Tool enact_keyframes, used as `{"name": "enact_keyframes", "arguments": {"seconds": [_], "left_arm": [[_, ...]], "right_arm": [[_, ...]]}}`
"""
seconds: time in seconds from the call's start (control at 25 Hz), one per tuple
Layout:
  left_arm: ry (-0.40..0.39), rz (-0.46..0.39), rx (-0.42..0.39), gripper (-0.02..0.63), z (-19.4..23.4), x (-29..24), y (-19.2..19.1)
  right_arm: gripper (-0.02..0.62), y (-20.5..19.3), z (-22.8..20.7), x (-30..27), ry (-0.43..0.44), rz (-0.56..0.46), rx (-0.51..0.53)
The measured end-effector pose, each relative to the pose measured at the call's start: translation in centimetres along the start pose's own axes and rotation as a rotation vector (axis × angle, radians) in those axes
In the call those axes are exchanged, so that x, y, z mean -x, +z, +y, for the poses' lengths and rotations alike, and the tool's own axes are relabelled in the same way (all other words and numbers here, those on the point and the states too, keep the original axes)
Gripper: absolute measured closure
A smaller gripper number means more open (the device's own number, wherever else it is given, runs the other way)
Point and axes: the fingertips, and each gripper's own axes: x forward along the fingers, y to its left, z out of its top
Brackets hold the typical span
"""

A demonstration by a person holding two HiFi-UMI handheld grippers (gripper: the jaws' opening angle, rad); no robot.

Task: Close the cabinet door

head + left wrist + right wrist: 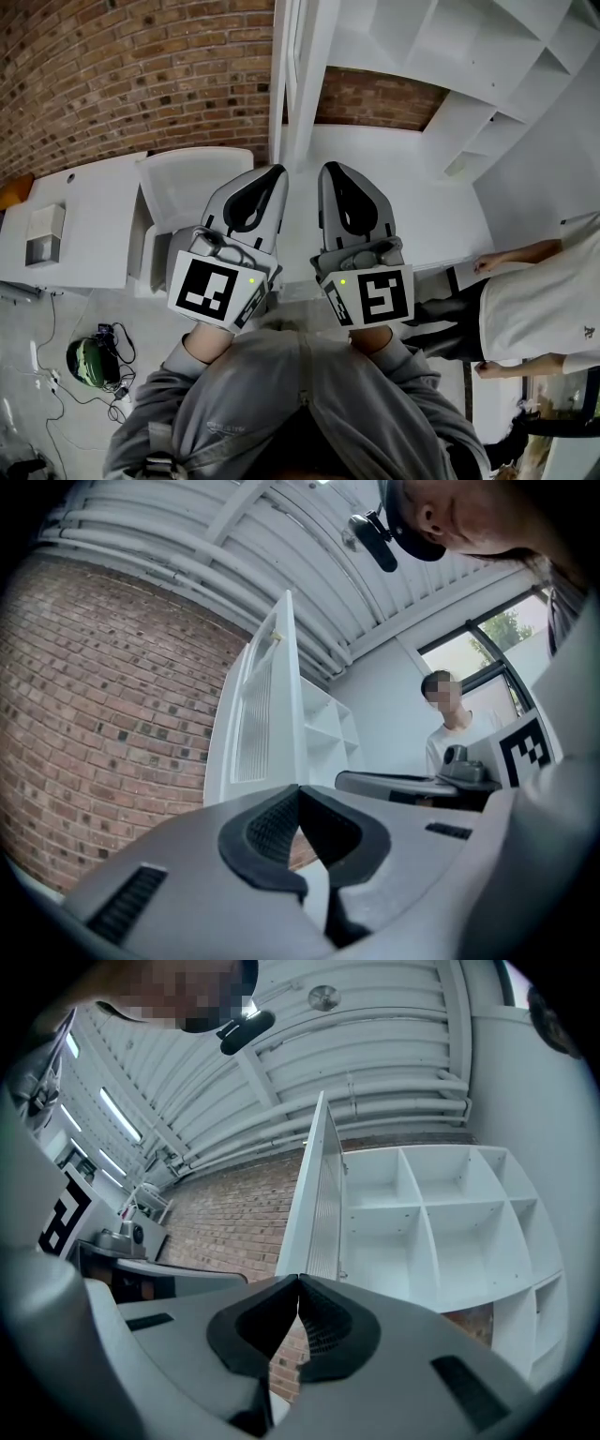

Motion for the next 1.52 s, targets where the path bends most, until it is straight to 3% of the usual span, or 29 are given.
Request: {"name": "enact_keyframes", "arguments": {"seconds": [0.96, 1.2, 1.36, 1.52], "left_arm": [[-0.044, -0.083, -0.082, 0.600, 1.0, -2.0, 6.4], [-0.041, -0.089, -0.096, 0.600, 1.3, -2.4, 7.1], [-0.037, -0.092, -0.094, 0.600, 1.5, -2.4, 7.3], [-0.033, -0.097, -0.097, 0.600, 1.7, -2.6, 7.6]], "right_arm": [[0.566, 6.7, 0.0, -3.2, 0.059, -0.077, 0.053], [0.563, 7.8, 0.0, -4.1, 0.111, -0.071, 0.013], [0.488, 8.5, -0.1, -4.6, 0.117, -0.071, 0.018], [0.467, 8.9, 0.0, -5.6, 0.131, -0.061, 0.030]]}}
